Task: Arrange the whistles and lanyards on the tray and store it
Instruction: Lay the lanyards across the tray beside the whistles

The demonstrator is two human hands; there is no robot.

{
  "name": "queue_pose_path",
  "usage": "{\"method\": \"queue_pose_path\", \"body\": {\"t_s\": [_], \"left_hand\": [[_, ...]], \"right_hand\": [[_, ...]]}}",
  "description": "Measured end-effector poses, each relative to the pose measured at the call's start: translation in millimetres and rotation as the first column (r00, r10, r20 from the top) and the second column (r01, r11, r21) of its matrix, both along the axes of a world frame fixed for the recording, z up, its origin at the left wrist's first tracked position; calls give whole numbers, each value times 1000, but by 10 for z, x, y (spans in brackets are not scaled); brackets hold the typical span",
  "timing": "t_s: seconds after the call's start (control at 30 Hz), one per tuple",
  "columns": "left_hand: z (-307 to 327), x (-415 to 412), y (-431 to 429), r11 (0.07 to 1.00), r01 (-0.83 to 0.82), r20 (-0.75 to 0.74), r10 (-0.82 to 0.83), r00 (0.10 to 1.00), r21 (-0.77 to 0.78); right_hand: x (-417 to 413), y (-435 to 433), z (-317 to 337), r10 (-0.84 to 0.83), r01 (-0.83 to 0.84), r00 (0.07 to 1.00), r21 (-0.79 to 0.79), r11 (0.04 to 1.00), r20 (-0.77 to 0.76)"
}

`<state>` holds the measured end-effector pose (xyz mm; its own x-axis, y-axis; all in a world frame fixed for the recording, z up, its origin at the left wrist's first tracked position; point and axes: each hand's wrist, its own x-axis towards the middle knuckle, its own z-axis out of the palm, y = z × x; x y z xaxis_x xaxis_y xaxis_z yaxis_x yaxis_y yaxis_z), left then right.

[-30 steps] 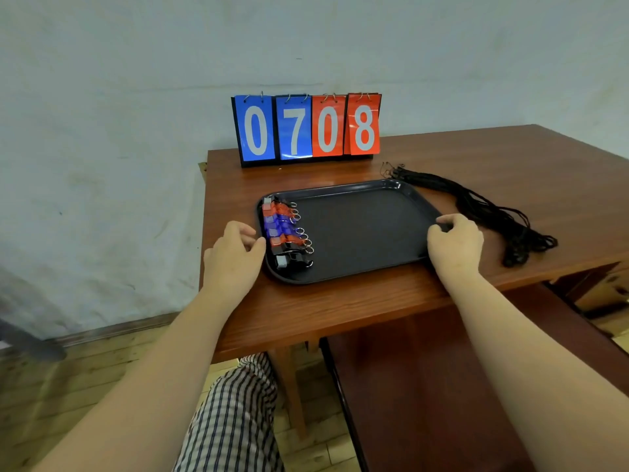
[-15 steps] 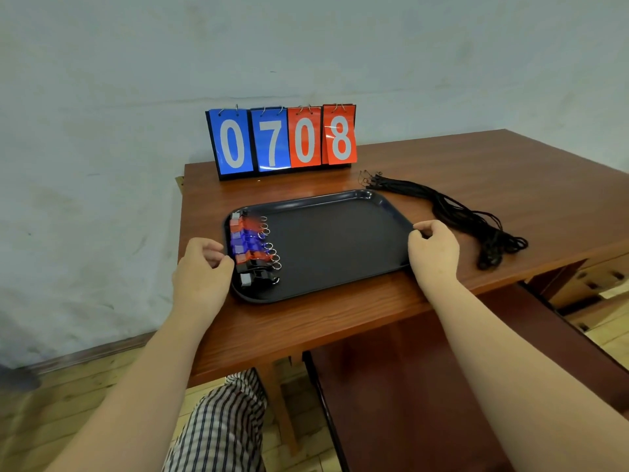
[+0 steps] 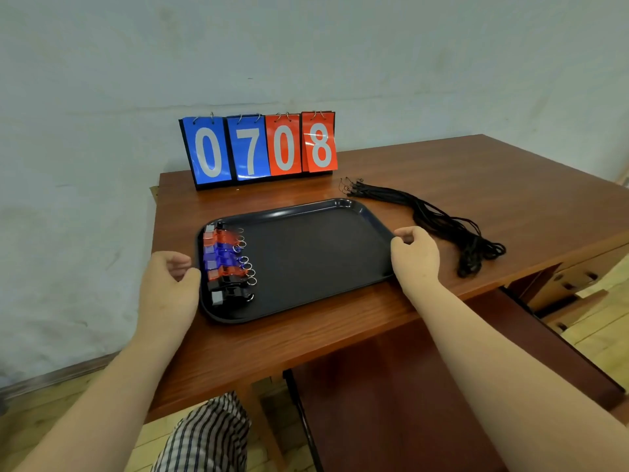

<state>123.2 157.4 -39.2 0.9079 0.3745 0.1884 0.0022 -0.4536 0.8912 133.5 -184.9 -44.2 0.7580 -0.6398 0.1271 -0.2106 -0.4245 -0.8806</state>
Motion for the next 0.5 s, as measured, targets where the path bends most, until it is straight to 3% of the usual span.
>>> {"method": "queue_pose_path", "body": {"t_s": [0.13,0.27,0.37,0.5], "left_hand": [[312,205,-120,997,10,88,-17,996,78],[697,497,-647,938,235,162,-281,946,254],[812,747,-1269,818,388,99,-468,878,424],[750,1184,-1980,682,523,-36,-591,806,512]], "right_hand": [[144,-202,88,19,-25,995,-70,997,-94],[418,-416,137,100,-115,986,-112,987,-135],[652,-516,173,200,-212,972,-94,973,-126],[892,-583,131,201,-212,977,-195,957,-76]]}}
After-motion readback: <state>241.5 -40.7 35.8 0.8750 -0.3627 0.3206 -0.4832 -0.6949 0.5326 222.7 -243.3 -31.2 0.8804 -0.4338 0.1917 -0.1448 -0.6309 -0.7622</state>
